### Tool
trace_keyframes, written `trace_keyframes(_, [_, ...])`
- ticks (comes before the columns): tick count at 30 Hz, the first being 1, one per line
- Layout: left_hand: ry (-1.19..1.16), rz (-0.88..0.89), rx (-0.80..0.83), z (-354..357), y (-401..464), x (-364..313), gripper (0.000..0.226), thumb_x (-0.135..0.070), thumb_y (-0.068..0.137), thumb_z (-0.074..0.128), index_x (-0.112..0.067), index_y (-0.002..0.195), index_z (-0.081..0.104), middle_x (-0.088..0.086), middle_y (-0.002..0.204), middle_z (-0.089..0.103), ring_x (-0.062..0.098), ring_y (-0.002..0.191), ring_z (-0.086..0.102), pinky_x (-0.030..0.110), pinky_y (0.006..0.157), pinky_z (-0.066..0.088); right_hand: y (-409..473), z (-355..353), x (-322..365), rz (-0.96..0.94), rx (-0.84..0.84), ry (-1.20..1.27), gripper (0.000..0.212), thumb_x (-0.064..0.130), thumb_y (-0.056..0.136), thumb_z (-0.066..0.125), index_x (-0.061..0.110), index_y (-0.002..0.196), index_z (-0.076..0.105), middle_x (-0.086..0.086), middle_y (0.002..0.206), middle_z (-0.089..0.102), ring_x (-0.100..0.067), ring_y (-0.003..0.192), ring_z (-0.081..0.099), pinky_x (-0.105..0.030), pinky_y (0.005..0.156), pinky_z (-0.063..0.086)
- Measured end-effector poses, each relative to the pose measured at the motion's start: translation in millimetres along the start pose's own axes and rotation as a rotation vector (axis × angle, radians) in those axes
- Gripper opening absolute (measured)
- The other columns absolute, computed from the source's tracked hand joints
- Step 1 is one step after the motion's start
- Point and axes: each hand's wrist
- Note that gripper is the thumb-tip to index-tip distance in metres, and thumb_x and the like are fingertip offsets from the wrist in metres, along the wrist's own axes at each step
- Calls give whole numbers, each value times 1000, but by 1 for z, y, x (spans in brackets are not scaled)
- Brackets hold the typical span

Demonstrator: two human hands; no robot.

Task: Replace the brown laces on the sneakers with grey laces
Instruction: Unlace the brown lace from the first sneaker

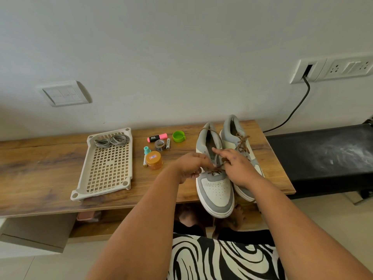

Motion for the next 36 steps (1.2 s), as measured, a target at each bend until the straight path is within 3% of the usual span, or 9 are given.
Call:
trace_keyframes(3, [-127, 29, 9, -4, -6, -5, 27, -30, 89, 68, -15, 67, 66, -6, 58, 53, 7, 55, 42, 22, 59, 37, 0, -1, -1, -8, -1, -2, 61, -3, 97, 39, 32, 147, 42, -2, 143, 44, -18, 130, 41, -16, 97, 27])
trace_keyframes(7, [236, -38, -202, -2, 2, 3, 41, -52, 87, 66, -12, 78, 68, -2, 73, 62, 12, 60, 44, 25, 58, 38, 1, -1, -2, -3, -5, 9, 59, -2, 98, 38, 31, 146, 44, -1, 143, 44, -17, 130, 41, -16, 97, 28])
trace_keyframes(9, [311, -37, -139, -2, 6, 9, 32, -44, 85, 73, -13, 82, 67, 0, 78, 63, 13, 64, 46, 25, 58, 39, 1, 0, -2, -6, -6, 9, 58, -2, 98, 39, 31, 145, 44, -1, 143, 45, -17, 130, 41, -17, 99, 28])
trace_keyframes(12, [258, 86, 5, -7, 4, 7, 19, -21, 86, 74, -17, 70, 65, -6, 66, 58, 8, 63, 46, 22, 61, 39, 1, 0, -3, -9, -10, 2, 58, -1, 98, 40, 31, 146, 44, -1, 143, 45, -17, 131, 40, -17, 100, 27])
trace_keyframes(15, [165, 129, 82, -13, -4, 0, 21, -26, 90, 69, -10, 76, 72, -3, 64, 63, 7, 57, 50, 18, 57, 40, 1, 0, -3, -11, -7, 0, 58, -1, 97, 40, 32, 146, 44, -1, 143, 45, -17, 131, 40, -16, 99, 26])
trace_keyframes(19, [208, -21, -56, -20, -2, 3, 56, -51, 99, 48, -9, 70, 69, 3, 61, 64, 12, 55, 56, 21, 58, 45, 2, 0, -4, -4, -5, 4, 58, 0, 98, 40, 34, 146, 43, 0, 142, 45, -17, 131, 41, -17, 99, 27])
trace_keyframes(27, [367, 56, -138, -10, 12, 12, 19, -28, 85, 76, -10, 85, 70, 1, 82, 66, 11, 73, 55, 26, 69, 47, 1, -1, -2, -1, 6, 8, 59, 1, 98, 42, 34, 146, 43, 1, 142, 45, -16, 128, 42, -17, 98, 28])
trace_keyframes(31, [306, 116, 7, -19, 0, 7, 10, -20, 89, 70, -14, 82, 67, -6, 72, 59, 7, 67, 49, 22, 66, 41, 1, 0, -2, -3, 3, 2, 58, 2, 98, 43, 35, 146, 42, 1, 140, 45, -15, 125, 44, -18, 96, 30])
trace_keyframes(36, [-60, 83, 249, -45, -18, 5, 7, -19, 81, 71, -20, 75, 67, -11, 64, 51, 5, 58, 37, 24, 59, 31, 2, 0, -4, -4, 7, 12, 57, -1, 99, 38, 33, 145, 44, 0, 142, 44, -16, 129, 42, -18, 97, 29])
Point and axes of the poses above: each hand's wrist, its own y-axis towards the middle knuckle, its own z-axis out of the palm, x = y × z
